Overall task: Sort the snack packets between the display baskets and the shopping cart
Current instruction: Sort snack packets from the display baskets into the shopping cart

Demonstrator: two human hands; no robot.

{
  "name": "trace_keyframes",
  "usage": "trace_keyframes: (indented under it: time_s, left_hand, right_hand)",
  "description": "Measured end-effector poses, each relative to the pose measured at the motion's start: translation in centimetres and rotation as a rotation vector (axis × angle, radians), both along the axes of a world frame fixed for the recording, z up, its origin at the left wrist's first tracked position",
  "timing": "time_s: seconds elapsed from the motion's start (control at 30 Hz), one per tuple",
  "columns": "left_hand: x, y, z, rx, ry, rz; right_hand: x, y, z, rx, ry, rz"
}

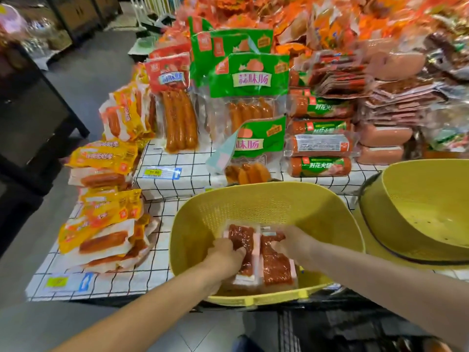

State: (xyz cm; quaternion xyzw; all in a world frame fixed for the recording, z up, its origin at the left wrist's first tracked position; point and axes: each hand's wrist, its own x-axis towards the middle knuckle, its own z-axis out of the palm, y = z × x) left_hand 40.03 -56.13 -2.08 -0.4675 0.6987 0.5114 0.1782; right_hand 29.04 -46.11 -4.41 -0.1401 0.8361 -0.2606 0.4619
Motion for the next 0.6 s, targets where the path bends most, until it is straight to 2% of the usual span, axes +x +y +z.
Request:
trace_keyframes:
  time_s: [0.1, 0.23, 0.3, 0.37, 0.43, 0.5, 0.57, 0.6]
  left_hand:
    - [0.1, -0.4, 0.3, 0.159, 0.039, 0.066]
    - [0.2, -0.5, 0.7, 0.168, 0.049, 0.061]
    - [0.4, -0.4, 0.9, 0.173, 0.062, 0.058]
    - [0.8, -0.5, 1.2, 0.143, 0.085, 0.062]
    - [1.3, -0.5, 1.5, 0.030, 0.137, 0.028]
    - [2.1, -0.3, 2.1, -0.307, 0.228, -0.124]
    - [2.6, 0.8, 3.3, -0.597, 0.450, -0.286]
    - [2.6, 2.0, 4.1, -0.641, 0.567, -0.345]
  right_hand:
    - [-0.7, -0.3, -0.3, -0.046, -0.166, -0.140]
    - [-1.1, -0.4, 0.2, -0.061, -0.268, -0.200]
    - [-1.0, -0.1, 0.9, -0.070, -0.275, -0.229]
    - [-0.8, 0.6, 1.9, -0.046, -0.185, -0.217]
    - [-0.8, 1.6, 3.1, -0.056, -0.047, -0.165]
    - [-0.7, 3.2, 4.7, -0.166, 0.104, -0.099]
    - [-0.2, 5.9, 6.5, -0.358, 0.277, -0.043]
    - [0.4, 7.7, 7.1, -0.465, 0.341, -0.043]
